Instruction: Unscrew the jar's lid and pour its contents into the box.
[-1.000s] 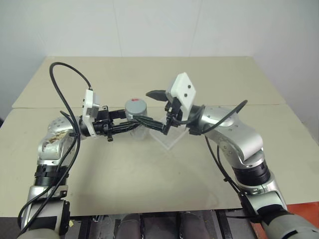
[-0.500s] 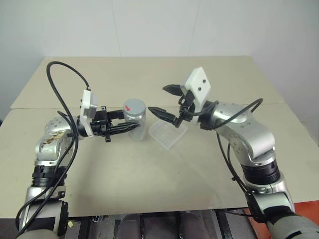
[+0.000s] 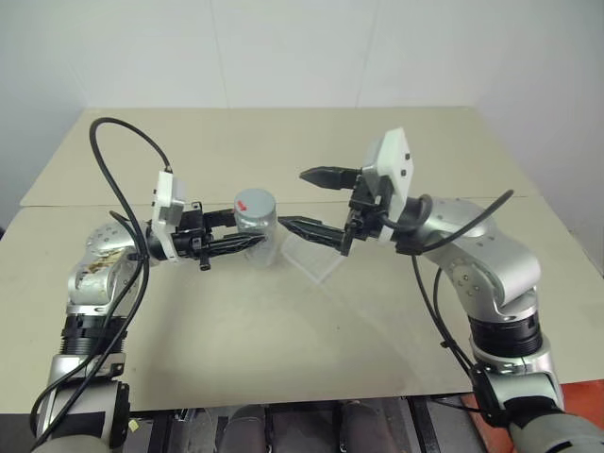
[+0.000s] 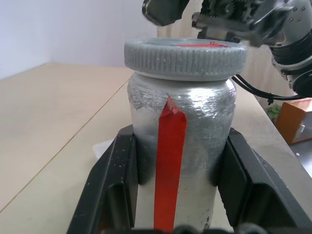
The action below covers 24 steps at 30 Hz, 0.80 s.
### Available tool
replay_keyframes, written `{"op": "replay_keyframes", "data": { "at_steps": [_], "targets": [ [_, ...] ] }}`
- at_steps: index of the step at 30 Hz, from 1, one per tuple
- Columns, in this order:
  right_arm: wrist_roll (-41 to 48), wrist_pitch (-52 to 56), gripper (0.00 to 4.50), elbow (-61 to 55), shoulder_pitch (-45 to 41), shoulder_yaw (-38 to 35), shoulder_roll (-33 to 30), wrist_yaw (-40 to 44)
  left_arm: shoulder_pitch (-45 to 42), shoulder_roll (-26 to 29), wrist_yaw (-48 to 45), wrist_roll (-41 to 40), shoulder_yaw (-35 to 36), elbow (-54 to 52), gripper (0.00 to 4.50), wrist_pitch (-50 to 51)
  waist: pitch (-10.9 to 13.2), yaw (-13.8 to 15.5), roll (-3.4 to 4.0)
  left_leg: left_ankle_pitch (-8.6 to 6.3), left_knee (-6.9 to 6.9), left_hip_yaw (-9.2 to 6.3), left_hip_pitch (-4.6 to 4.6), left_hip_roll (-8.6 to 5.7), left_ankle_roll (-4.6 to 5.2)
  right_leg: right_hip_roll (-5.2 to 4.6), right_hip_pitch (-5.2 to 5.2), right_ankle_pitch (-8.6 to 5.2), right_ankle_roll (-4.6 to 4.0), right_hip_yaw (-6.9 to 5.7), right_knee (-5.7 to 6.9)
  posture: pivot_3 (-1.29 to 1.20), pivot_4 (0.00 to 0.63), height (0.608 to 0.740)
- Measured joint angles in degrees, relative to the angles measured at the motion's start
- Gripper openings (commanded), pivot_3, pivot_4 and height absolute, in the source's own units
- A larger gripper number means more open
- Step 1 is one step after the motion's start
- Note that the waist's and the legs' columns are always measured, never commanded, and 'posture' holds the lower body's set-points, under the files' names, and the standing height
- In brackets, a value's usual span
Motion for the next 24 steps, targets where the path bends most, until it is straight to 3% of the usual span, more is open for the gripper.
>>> {"op": "replay_keyframes", "data": {
  "at_steps": [12,24],
  "targets": [
    [-1.2,0.3,4.46,3.4,-4.2,4.6,6.1,-2.1,-0.5,-0.5,-0.9,0.1,-0.2,0.2,1.86,-0.1,0.0,0.0,0.00,0.04,0.00,0.01,-0.01,-0.01,-0.06,0.00,-0.01,0.00,0.00,0.00,-0.02,0.00,0.150,0.740],
    [-2.9,0.3,4.46,6.0,-5.8,6.4,6.9,-1.7,-0.2,-0.6,-0.1,0.1,-0.2,-0.4,1.86,0.0,0.0,0.0,0.00,0.06,0.00,0.01,-0.01,0.00,-0.10,0.00,-0.01,0.00,0.00,-0.01,-0.02,0.00,0.150,0.740]
  ]
}}
